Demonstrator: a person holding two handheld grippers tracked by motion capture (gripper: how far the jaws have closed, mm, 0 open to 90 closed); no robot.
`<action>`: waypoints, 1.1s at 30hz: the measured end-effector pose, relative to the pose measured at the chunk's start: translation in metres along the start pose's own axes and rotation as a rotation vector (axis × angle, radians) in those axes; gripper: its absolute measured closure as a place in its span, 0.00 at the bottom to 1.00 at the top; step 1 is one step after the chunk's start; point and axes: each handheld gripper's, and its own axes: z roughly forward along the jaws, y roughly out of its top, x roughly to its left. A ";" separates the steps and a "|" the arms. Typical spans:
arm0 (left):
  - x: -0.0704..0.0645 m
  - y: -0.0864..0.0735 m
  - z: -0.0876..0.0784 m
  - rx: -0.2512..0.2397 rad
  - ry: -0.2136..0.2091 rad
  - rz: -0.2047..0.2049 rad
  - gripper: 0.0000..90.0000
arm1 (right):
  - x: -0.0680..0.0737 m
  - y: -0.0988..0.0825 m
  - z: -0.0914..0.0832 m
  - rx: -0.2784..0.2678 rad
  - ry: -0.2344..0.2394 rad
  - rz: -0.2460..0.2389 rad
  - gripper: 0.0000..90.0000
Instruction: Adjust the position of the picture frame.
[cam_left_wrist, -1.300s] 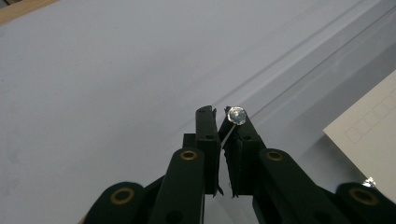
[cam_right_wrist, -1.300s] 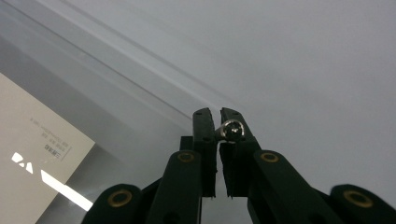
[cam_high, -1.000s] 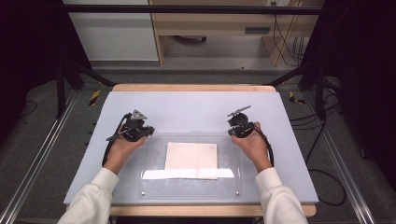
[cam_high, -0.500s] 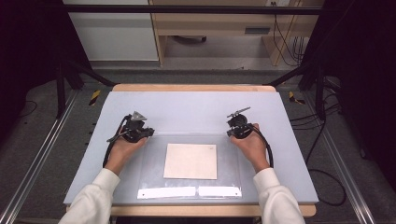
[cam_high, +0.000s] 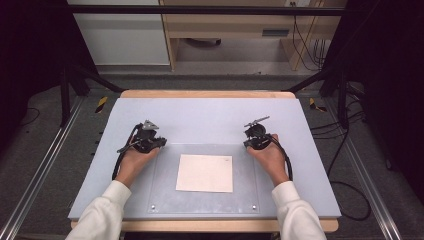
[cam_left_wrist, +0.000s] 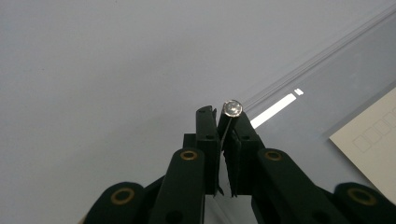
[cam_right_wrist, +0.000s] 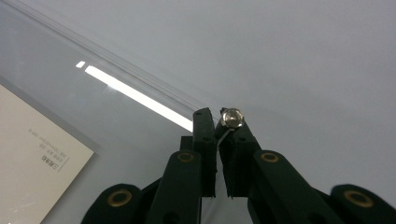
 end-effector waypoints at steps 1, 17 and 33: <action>0.000 0.000 0.000 -0.003 0.001 -0.004 0.93 | 0.000 0.000 0.001 -0.003 -0.005 -0.004 0.95; 0.001 -0.004 0.000 -0.016 0.007 -0.016 0.93 | -0.001 0.001 0.005 -0.016 0.004 0.013 0.93; -0.009 -0.006 -0.038 -0.200 0.083 -0.035 0.39 | 0.006 -0.016 -0.042 -0.276 -0.095 -0.033 0.40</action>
